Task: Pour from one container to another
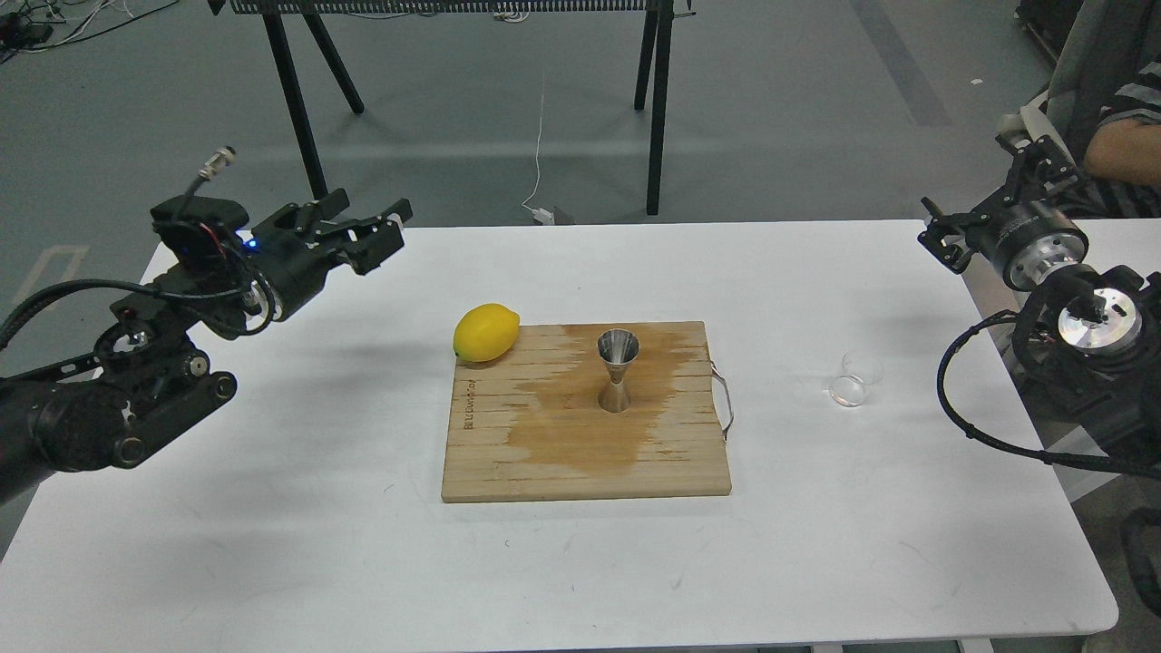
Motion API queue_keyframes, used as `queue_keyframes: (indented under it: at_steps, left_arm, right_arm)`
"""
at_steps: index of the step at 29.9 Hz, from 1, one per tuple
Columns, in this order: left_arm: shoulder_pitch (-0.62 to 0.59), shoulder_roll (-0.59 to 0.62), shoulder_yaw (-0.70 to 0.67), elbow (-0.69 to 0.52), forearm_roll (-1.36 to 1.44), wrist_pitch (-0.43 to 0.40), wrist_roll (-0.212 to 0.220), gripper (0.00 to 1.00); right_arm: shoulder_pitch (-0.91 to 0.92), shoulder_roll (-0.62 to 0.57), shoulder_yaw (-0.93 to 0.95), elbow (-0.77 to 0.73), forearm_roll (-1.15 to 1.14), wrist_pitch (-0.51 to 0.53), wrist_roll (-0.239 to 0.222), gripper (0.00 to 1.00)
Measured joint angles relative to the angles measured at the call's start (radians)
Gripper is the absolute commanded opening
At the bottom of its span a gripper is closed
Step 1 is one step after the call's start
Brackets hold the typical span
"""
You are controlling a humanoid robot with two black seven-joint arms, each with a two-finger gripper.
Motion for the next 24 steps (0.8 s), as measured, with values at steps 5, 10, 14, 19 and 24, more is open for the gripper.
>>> queue_keyframes:
  at_steps: [5,10,14,19,24]
  left_arm:
    - [0.001,0.021,-0.090,0.002,-0.392,-0.114,0.003,0.95]
    - [0.002,0.024,-0.173,0.026,-0.741,-0.256,0.003,0.96]
    - [-0.006,0.018,-0.207,0.144,-0.973,-0.424,0.005,0.97]
    - [-0.018,-0.028,-0.226,0.379,-1.170,-0.663,0.012,0.99]
    - [-0.047,-0.085,-0.225,0.502,-1.217,-0.710,0.013,0.99]
  right_arm:
    - [0.008,0.001,-0.004,0.001,-0.002,0.001,-0.006,0.99]
    - [0.048,-0.004,-0.125,0.019,-0.006,0.001,-0.010,0.99]
    - [0.079,-0.039,-0.259,0.117,-0.009,-0.003,-0.010,0.99]
    - [0.081,-0.157,-0.319,0.315,-0.090,-0.008,-0.009,0.99]
    - [0.044,-0.318,-0.323,0.556,-0.271,-0.012,-0.007,0.99]
